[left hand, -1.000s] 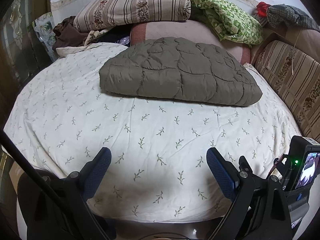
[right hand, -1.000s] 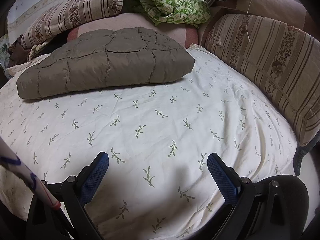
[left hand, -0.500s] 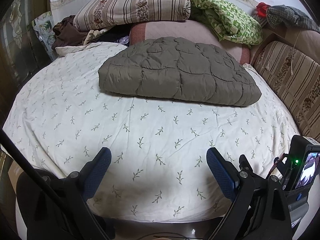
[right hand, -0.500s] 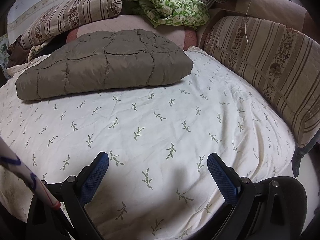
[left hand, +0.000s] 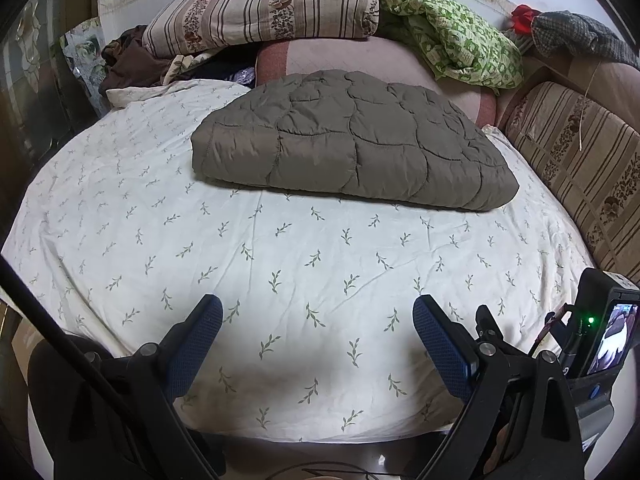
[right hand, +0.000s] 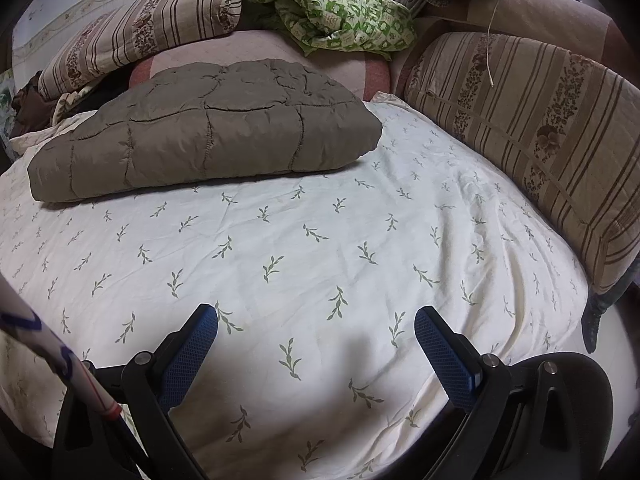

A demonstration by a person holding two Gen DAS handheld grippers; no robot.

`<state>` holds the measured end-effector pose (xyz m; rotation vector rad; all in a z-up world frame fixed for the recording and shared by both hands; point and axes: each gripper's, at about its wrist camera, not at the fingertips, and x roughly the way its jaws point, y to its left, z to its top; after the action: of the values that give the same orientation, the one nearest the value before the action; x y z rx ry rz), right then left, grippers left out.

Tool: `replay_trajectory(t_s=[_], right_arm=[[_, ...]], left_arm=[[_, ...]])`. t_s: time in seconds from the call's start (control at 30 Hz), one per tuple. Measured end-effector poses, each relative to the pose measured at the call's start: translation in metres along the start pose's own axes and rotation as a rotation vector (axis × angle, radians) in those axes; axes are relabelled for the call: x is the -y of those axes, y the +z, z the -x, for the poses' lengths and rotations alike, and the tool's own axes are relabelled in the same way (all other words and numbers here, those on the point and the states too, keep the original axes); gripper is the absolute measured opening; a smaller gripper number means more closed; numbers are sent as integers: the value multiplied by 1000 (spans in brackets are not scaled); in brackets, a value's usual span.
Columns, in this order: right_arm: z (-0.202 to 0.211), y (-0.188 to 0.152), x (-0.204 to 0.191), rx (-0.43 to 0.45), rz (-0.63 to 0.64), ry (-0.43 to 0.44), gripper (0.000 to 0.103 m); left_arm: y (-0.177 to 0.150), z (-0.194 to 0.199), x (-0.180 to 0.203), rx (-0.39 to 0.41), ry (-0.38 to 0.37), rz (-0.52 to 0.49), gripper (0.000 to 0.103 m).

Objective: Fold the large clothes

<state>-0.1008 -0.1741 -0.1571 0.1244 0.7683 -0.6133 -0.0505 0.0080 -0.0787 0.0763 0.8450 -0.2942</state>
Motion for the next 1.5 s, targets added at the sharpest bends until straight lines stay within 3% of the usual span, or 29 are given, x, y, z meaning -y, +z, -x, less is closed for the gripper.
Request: replay_trajectory(t_s=[0.43, 0.83, 1.5], right_arm=[[18, 2, 7, 58, -2, -33, 101], [54, -9, 14, 84, -42, -6, 101], [41, -17, 3, 55, -1, -5, 101]], left_arm=[[-1, 31, -4, 69, -34, 21, 95], [-13, 60, -7, 109, -48, 24, 95], [-14, 38, -2, 53, -27, 11, 95]])
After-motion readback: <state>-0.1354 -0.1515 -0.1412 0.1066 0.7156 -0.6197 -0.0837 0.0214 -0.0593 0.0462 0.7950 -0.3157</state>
